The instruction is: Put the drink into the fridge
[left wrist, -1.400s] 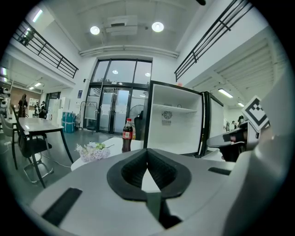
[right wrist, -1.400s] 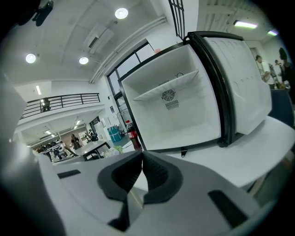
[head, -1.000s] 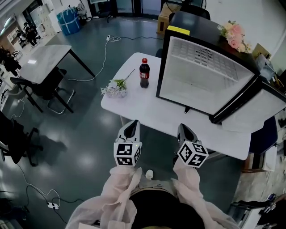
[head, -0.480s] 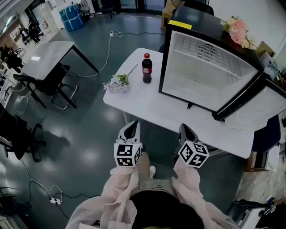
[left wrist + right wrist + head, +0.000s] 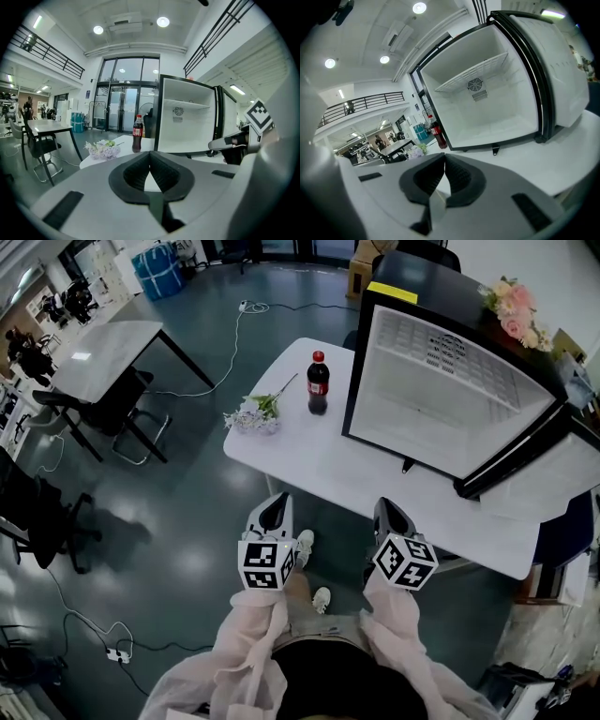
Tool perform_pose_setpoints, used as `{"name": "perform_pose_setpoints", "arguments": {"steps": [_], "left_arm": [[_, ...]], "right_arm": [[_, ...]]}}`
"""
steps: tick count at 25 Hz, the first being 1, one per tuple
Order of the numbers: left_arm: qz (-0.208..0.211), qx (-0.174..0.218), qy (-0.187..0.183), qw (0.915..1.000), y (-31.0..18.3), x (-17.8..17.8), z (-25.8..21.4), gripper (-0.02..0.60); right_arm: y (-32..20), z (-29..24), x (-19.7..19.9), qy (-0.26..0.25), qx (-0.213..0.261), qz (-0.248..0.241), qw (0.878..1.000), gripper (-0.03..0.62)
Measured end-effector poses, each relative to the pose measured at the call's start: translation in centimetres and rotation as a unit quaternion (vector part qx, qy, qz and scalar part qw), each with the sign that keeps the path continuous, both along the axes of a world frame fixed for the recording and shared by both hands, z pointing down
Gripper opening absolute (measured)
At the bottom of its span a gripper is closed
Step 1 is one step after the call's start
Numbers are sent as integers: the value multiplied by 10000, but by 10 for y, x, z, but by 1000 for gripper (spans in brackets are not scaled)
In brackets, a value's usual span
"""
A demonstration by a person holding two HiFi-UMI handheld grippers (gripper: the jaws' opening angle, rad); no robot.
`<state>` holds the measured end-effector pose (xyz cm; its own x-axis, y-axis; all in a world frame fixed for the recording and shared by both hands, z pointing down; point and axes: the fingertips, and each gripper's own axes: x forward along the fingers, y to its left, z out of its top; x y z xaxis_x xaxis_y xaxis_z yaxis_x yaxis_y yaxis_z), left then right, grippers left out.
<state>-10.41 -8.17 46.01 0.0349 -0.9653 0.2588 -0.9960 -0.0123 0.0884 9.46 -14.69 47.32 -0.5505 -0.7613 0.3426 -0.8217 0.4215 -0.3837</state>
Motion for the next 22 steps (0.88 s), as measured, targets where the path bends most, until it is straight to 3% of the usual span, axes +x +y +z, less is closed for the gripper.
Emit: {"name": "perform_pose_setpoints", "arguments": {"steps": [22], "left_arm": [[-702,-184,-38,9974,-59,-91,5,11]], "right_arm": [[-87,9,-114,101,-55,-762,9970,15]]}}
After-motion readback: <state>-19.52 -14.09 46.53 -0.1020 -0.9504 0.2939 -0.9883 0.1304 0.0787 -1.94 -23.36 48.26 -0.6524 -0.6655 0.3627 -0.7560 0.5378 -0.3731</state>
